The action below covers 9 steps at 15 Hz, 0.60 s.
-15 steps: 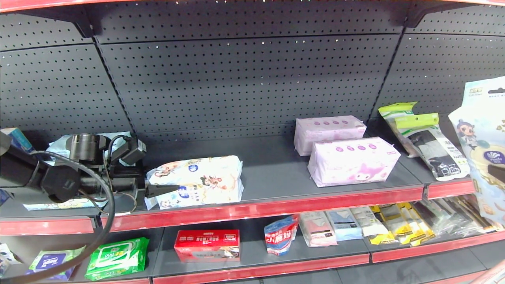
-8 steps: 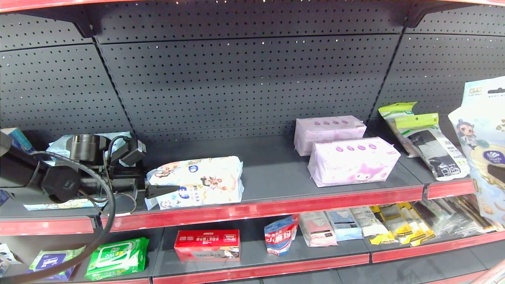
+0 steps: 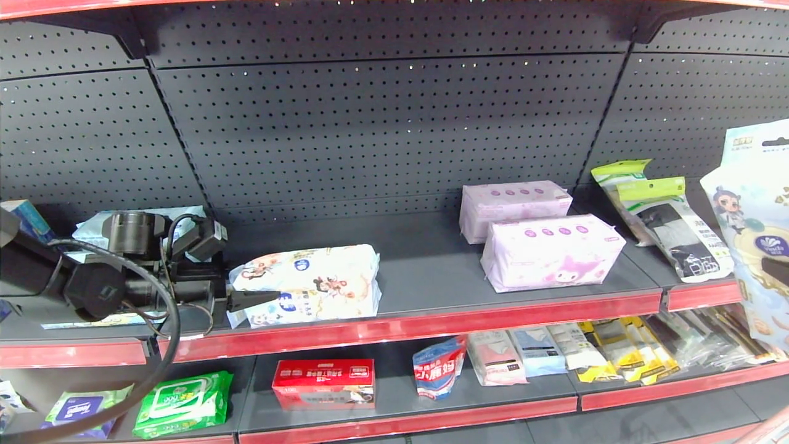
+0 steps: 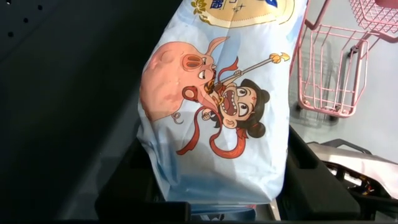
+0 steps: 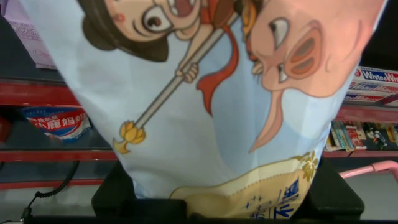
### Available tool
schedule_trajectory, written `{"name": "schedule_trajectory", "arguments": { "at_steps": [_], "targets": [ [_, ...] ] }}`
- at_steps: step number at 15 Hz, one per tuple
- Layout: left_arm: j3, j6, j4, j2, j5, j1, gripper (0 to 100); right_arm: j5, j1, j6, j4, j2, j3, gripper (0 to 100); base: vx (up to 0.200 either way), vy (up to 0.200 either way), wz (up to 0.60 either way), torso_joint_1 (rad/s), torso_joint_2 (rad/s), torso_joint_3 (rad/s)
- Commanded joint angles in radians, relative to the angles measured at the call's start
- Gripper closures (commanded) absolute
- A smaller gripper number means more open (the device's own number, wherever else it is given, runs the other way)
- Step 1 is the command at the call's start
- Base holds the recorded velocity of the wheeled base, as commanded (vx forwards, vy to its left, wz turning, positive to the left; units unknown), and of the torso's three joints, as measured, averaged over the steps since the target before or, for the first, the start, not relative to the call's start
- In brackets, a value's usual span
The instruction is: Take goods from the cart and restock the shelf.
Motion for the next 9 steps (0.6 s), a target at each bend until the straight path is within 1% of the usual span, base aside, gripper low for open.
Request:
{"name": "schedule_trajectory", "arguments": {
  "at_steps": [1, 7, 8, 9],
  "targets": [
    [0.003, -0.002, 0.002, 0.0, -0.005, 0.0, 100, 0.001, 0.0, -0.001, -0.002, 0.002, -0.001, 100, 0.0, 0.0, 0.0, 0.0, 0.0, 0.0],
    [0.007, 0.0, 0.004, 0.0, -0.005, 0.0, 100, 0.001, 0.0, -0.001, -0.002, 0.002, -0.001, 100, 0.0, 0.0, 0.0, 0.0, 0.0, 0.0],
    [0.007, 0.0, 0.002, 0.0, -0.005, 0.0, 0, 0.001, 0.0, -0.001, -0.002, 0.002, -0.001, 100, 0.0, 0.0, 0.0, 0.0, 0.0, 0.0],
    [0.006, 0.0, 0.004, 0.0, -0.004, 0.0, 0, 0.001, 0.0, -0.001, -0.002, 0.002, -0.001, 100, 0.0, 0.0, 0.0, 0.0, 0.0, 0.0]
  ]
}}
